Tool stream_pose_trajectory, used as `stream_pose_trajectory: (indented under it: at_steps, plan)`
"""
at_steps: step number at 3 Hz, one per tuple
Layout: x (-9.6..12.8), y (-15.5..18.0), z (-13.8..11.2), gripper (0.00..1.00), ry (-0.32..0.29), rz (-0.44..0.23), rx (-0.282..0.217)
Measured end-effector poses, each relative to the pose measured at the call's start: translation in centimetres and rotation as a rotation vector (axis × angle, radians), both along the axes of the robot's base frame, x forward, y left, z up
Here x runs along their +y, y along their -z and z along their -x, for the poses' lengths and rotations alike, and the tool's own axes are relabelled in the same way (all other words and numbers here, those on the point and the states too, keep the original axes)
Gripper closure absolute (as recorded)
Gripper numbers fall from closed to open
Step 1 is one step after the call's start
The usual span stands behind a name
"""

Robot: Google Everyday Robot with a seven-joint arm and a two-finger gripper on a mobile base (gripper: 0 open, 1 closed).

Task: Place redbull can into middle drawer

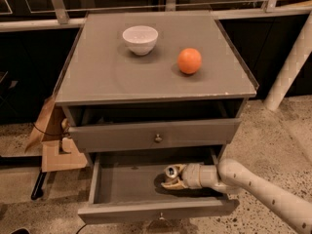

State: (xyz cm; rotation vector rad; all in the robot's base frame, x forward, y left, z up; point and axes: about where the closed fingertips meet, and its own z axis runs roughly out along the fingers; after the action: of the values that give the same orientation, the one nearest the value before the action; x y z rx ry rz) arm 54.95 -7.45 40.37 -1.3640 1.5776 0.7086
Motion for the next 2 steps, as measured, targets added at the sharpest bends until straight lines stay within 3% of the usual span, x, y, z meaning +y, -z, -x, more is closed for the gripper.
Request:
stream_pose_trajectory:
  at_steps: [2]
  plan:
    - [0.01,0.00,0.00,0.12,0.000,0.000,0.000]
